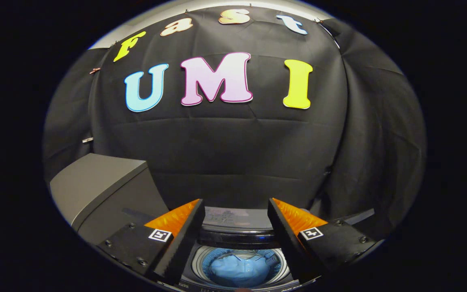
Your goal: Put the clothes into the washing machine and then close the washing machine lid.
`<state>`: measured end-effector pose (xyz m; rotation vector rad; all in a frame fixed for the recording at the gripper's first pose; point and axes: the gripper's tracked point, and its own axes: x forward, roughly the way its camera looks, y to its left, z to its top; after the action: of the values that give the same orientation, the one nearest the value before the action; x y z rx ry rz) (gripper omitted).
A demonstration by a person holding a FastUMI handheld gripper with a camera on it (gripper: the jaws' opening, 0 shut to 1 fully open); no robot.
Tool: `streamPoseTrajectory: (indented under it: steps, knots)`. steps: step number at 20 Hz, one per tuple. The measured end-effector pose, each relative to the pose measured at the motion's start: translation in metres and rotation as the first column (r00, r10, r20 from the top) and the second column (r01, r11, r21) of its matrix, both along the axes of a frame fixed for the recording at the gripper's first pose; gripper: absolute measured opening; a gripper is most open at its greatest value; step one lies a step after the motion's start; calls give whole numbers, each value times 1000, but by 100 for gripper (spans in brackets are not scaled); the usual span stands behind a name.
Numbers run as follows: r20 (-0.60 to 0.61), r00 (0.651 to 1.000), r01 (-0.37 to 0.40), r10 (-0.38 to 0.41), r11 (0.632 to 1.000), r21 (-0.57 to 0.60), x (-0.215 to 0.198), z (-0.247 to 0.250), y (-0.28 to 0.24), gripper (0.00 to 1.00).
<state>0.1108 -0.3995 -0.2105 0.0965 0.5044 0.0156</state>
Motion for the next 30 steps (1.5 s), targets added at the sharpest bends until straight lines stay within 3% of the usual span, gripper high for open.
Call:
streamPoseTrajectory:
  steps: [2,4,5,8,10,13,18,25,30]
  knots:
    - [-32,999,7,-6,1000,20,-9,-10,-4,99]
    - [-160,987,31,-36,999,-35,-27,-42,-15,98]
    - [-209,977,50,-50,999,-9,-38,-54,-16,99]
    - [-254,959,135,-123,990,32,-37,-68,-16,99]
    - [-260,959,121,-111,993,20,-41,-71,-15,99]
    - [-185,981,66,-64,998,7,-36,-47,-8,99]
    - [51,998,22,-21,1000,-16,-13,34,21,99]
    - [283,957,57,-70,997,55,-17,128,57,99]
    - [374,927,22,-30,999,24,-40,171,103,99]
